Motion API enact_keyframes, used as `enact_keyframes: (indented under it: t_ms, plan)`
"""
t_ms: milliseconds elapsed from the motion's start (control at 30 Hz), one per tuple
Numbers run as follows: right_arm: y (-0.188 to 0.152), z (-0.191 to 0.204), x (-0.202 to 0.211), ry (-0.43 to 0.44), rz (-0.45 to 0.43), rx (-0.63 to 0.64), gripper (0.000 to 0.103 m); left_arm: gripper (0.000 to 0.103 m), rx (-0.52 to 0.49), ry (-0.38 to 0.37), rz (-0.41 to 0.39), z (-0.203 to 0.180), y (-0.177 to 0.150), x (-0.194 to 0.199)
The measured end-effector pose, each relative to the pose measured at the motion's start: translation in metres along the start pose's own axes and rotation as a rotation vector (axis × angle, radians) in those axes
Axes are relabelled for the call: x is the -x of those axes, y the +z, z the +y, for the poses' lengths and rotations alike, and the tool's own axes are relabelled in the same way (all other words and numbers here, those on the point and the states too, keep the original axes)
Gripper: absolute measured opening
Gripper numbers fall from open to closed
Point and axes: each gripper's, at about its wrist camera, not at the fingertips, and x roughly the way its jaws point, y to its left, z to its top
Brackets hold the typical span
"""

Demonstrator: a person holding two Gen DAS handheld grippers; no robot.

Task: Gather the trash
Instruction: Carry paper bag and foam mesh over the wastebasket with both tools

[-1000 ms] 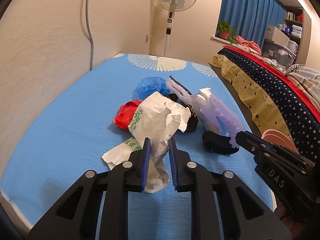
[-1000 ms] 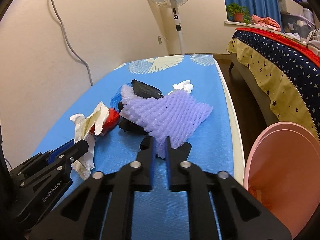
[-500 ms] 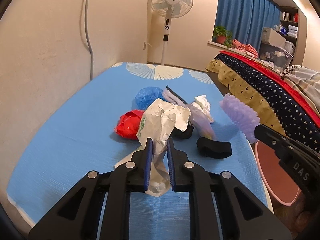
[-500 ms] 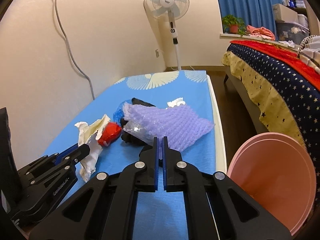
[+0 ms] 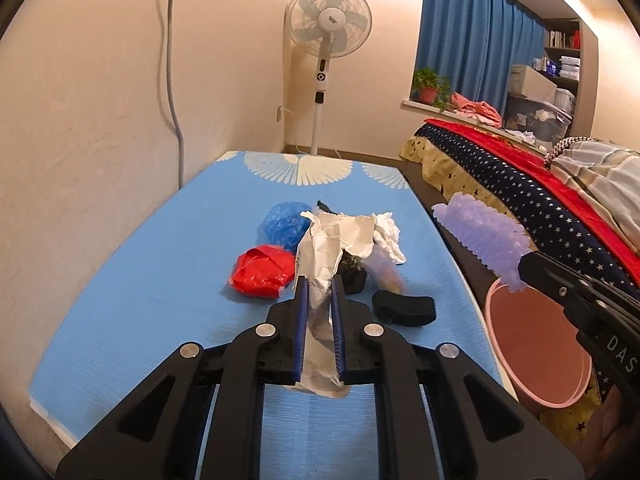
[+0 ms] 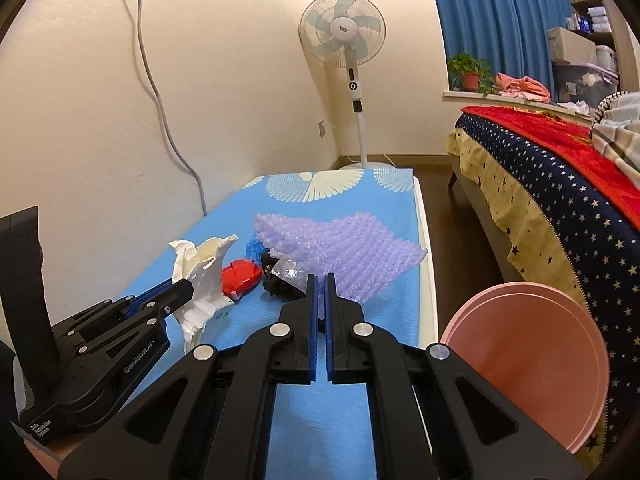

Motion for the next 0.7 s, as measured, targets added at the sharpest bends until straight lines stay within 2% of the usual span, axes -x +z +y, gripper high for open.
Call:
enact_keyframes:
  t_ms: [700]
  plan:
    - [0.004, -0.005, 0.036, -0.044, -0.048, 0.007, 0.003, 0.011, -0.02, -0.066, -0.03, -0.019, 0.007, 0.019]
